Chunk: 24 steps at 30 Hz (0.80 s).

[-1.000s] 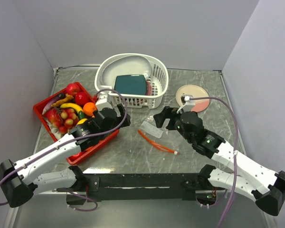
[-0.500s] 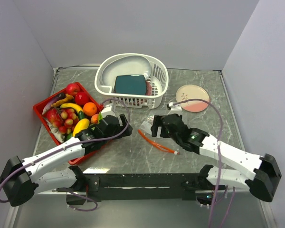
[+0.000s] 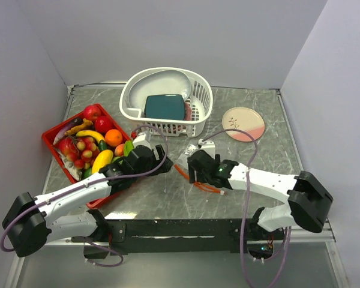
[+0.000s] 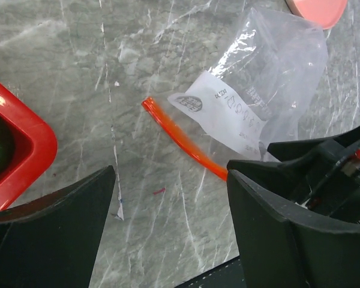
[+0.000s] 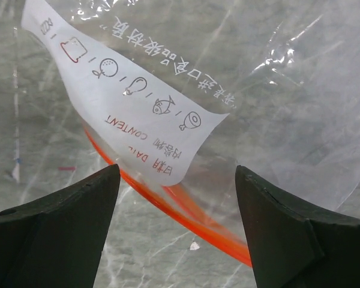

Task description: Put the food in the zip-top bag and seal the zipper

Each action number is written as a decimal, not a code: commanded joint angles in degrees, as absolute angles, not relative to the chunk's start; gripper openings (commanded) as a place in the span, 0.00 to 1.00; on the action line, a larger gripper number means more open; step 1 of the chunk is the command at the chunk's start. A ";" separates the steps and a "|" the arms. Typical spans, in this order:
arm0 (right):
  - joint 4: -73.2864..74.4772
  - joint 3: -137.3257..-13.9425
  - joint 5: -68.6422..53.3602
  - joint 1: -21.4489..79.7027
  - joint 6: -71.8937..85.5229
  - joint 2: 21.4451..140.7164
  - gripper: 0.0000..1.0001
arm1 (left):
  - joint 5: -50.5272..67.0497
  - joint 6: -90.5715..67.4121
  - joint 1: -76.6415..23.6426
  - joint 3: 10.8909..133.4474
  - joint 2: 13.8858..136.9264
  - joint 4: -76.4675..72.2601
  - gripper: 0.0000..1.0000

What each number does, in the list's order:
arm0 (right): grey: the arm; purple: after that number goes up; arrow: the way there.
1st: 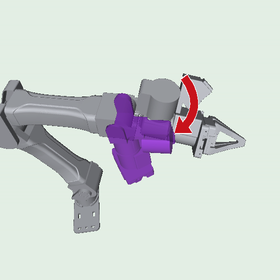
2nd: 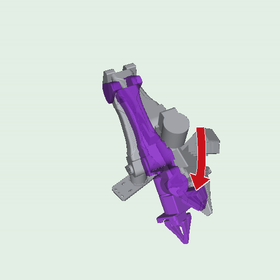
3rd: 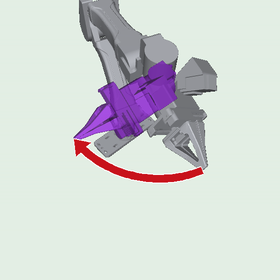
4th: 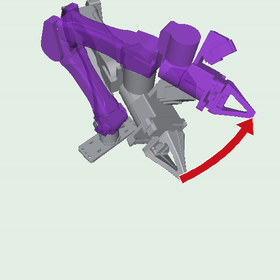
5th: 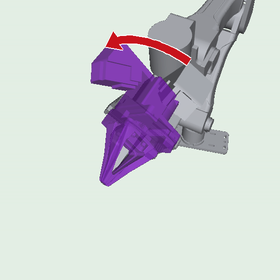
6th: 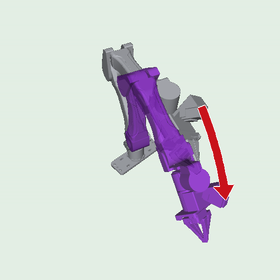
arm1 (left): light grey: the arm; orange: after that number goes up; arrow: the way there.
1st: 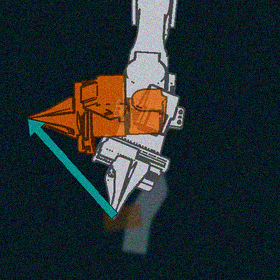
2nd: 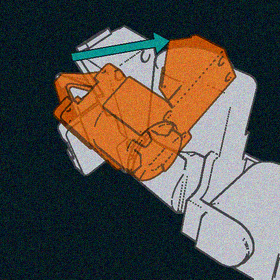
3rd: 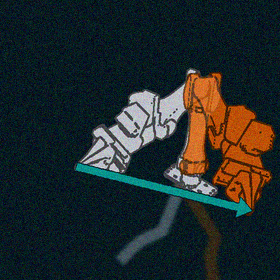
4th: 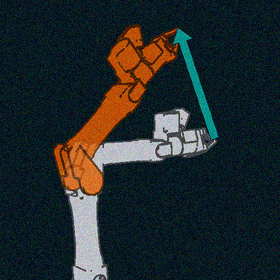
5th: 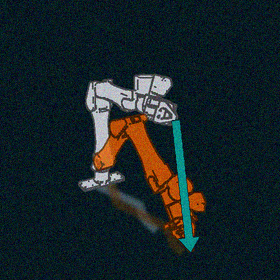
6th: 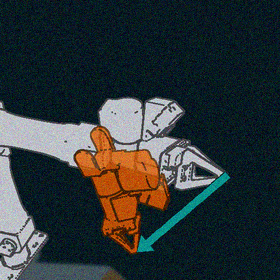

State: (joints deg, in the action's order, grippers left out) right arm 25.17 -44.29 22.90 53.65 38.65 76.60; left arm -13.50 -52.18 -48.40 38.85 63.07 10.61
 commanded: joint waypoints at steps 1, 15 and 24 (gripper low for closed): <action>25.66 -49.30 25.66 53.88 37.71 79.10 0.70 | -12.31 -51.33 -48.34 37.88 62.05 8.09 0.81; 23.82 -54.32 19.17 50.45 36.91 74.71 0.00 | -8.00 -52.47 -48.34 32.78 61.08 -0.08 0.62; 18.37 -51.07 13.63 49.66 42.97 67.42 0.00 | -6.86 -54.31 -48.34 34.19 65.65 -6.23 0.57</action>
